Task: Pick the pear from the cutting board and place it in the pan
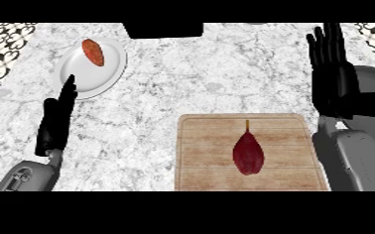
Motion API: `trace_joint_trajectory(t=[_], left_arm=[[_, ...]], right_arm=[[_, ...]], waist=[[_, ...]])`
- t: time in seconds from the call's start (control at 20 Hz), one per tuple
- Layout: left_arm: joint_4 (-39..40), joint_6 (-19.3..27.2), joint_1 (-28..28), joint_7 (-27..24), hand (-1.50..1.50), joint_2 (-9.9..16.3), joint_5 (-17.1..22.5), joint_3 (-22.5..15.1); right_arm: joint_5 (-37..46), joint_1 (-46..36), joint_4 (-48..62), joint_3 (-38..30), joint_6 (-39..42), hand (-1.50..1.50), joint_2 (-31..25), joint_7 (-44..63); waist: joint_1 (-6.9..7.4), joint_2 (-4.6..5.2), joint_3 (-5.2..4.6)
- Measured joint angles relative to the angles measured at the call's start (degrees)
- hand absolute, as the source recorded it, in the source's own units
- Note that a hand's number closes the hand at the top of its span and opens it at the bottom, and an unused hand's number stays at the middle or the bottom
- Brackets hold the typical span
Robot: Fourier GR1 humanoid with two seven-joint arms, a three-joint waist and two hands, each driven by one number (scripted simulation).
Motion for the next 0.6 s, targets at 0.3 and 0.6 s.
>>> trace_joint_trajectory(t=[0.3, 0.6], left_arm=[[-4.84, -2.73, -2.20, -0.82, 0.00, -0.96, 4.13, 2.63], [-7.44, -6.66, -0.94, -2.40, 0.00, -3.04, 9.90, 5.00]], right_arm=[[-13.26, 0.67, 0.92, -4.11, 14.53, 1.50, -0.77, -1.23], [-6.51, 15.29, 0.76, -3.52, 21.07, -1.50, -7.75, -7.75]], waist=[[0.84, -0.22, -1.77], [-0.27, -0.42, -2.30]])
